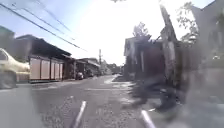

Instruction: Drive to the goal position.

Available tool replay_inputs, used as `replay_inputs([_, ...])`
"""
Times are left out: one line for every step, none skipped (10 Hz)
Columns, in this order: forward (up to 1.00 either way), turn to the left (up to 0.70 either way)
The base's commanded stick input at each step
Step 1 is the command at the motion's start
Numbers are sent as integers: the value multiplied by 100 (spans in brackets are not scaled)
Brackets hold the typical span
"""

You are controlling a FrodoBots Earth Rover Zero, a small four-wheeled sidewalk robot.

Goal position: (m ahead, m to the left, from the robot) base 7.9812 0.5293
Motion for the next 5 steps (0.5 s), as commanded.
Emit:
replay_inputs([85, -34])
replay_inputs([85, -34])
replay_inputs([85, -34])
replay_inputs([85, -34])
replay_inputs([85, -34])
